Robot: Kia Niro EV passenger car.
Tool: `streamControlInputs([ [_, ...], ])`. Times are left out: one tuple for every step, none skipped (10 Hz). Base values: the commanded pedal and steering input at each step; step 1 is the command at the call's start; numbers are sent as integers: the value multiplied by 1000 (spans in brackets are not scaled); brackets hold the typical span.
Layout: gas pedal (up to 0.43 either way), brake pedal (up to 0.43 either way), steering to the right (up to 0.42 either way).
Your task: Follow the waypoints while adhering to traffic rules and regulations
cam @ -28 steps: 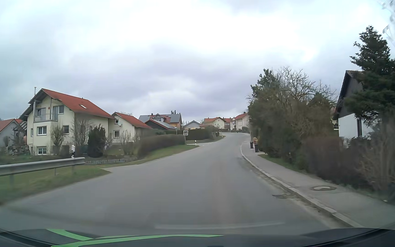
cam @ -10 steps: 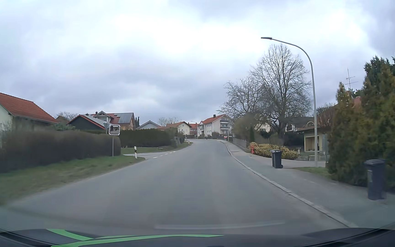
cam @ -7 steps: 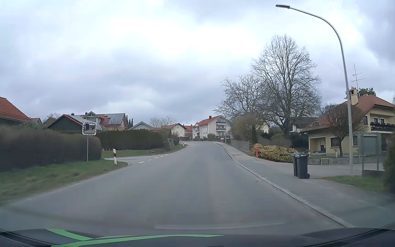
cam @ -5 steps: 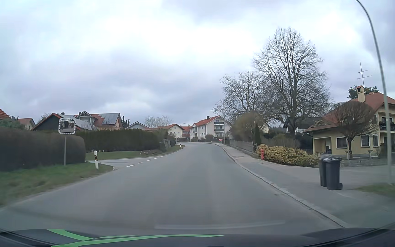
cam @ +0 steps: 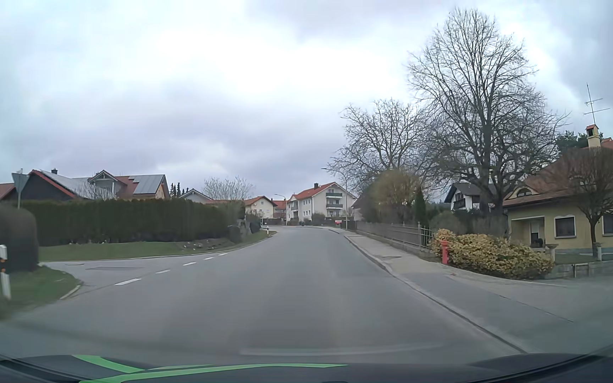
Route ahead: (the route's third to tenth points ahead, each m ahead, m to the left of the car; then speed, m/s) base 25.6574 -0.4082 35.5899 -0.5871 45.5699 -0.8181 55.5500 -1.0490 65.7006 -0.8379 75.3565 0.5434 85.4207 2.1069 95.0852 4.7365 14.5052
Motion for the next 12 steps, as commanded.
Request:
streamControlInputs([
  [177, 0, 11],
  [177, 0, 11],
  [177, 0, 11],
  [189, 0, 11],
  [189, 0, 11],
  [197, 0, 11],
  [197, 0, 11],
  [197, 0, 11],
  [209, 0, 11],
  [209, 0, 10],
  [209, 0, 6],
  [209, 0, 4],
])
